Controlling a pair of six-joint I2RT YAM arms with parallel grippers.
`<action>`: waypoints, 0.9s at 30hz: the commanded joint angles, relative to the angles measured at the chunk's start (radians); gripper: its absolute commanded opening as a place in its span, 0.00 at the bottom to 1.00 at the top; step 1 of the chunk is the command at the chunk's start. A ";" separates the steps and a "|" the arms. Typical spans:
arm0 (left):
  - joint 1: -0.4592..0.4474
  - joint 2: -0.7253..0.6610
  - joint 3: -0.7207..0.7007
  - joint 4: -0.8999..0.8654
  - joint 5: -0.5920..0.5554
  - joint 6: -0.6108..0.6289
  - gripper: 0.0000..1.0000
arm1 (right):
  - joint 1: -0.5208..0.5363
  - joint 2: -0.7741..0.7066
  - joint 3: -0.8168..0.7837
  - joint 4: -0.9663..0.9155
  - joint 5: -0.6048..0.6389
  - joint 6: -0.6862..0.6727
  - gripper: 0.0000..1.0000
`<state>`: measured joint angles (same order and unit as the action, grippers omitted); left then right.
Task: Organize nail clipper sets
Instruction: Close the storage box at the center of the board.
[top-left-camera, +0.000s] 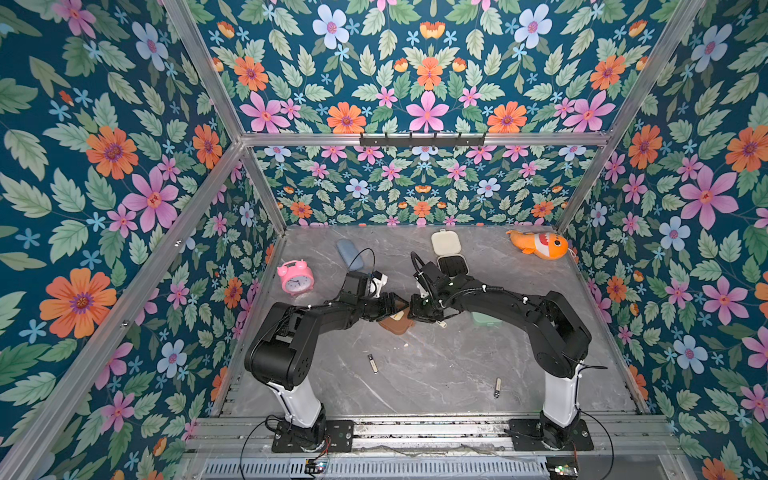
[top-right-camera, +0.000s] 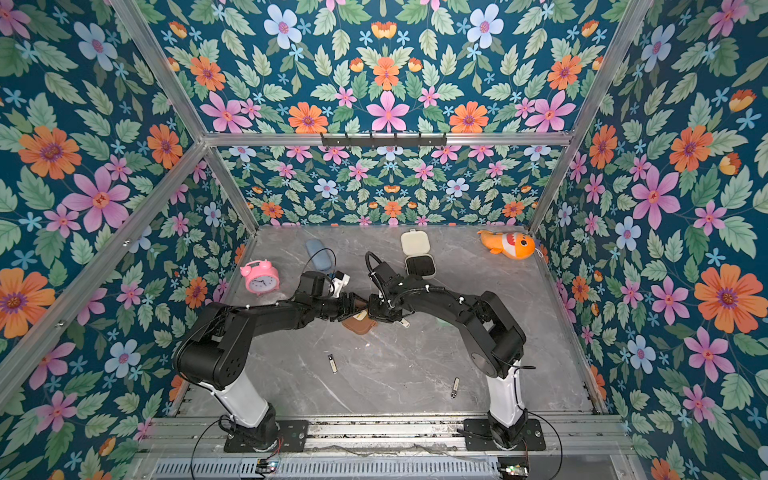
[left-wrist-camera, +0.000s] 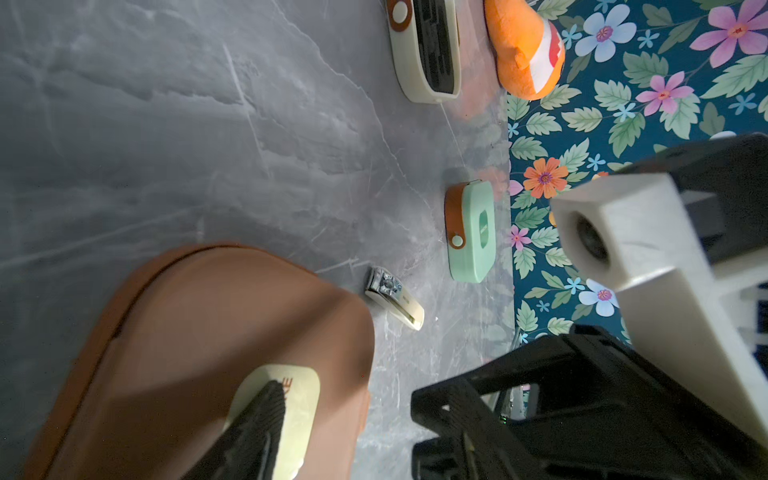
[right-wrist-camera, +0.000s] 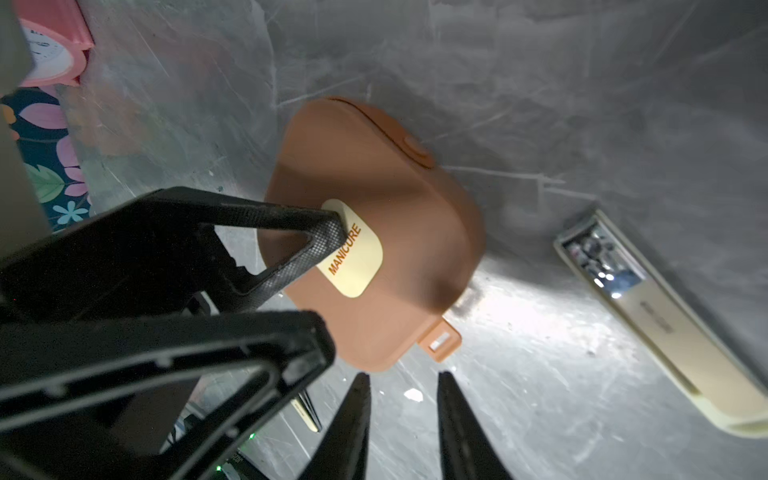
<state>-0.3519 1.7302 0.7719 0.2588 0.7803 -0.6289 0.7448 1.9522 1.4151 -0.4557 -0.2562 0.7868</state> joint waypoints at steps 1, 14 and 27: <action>0.002 0.010 -0.010 -0.145 -0.107 0.010 0.67 | 0.001 0.024 0.023 -0.010 -0.003 0.030 0.30; 0.011 0.001 -0.003 -0.159 -0.104 0.018 0.67 | 0.001 0.057 -0.023 0.057 -0.030 0.090 0.31; 0.029 -0.079 0.058 -0.267 -0.123 0.059 0.69 | 0.001 0.086 -0.041 0.120 -0.050 0.126 0.32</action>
<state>-0.3309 1.6718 0.8131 0.1051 0.7151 -0.6094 0.7444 2.0281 1.3769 -0.3492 -0.3107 0.8879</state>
